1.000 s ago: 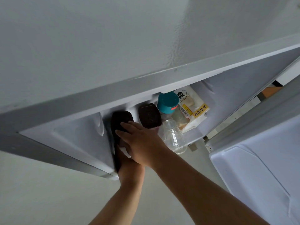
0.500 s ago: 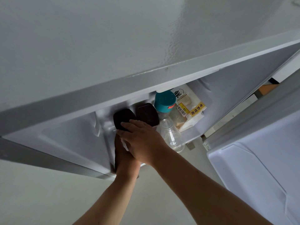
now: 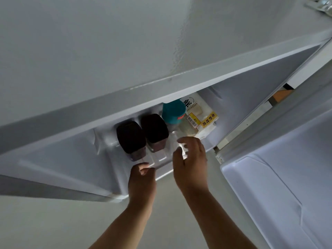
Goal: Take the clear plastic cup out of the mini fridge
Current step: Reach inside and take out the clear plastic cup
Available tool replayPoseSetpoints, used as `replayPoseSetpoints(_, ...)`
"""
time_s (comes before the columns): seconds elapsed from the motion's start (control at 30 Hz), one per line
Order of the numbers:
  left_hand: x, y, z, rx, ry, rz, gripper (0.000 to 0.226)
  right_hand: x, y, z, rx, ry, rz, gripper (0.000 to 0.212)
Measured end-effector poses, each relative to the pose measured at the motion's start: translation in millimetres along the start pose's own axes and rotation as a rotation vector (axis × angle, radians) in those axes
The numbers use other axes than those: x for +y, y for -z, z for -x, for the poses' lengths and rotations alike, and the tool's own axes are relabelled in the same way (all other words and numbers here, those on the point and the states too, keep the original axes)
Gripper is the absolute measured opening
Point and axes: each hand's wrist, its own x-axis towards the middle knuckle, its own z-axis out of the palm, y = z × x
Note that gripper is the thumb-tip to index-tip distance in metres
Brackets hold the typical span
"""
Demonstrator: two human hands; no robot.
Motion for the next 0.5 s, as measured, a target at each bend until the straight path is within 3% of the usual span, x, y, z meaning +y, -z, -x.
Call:
replayPoseSetpoints(0.1, 7.9, -8.6, 5.3, -0.123, -0.073, -0.034, 0.029, 30.9, 20.5, -0.3, 0.079, -0.459, -0.071, 0.030)
replayPoseSetpoints(0.23, 26.3, -26.0, 4.5, -0.244, -0.094, -0.014, 0.058, 49.8, 28.7, -10.7, -0.025, -0.801, -0.114, 0.045)
replayPoseSetpoints(0.4, 33.9, -35.0, 0.7, -0.271, -0.110, -0.052, 0.076, 49.5, 24.8, -11.9, -0.064, -1.025, -0.355, 0.046)
replayPoseSetpoints(0.5, 32.0, -35.8, -2.0, -0.281, -0.154, -0.082, 0.066, 50.9, 23.5, -7.8, -0.050, -1.101, -0.373, 0.023)
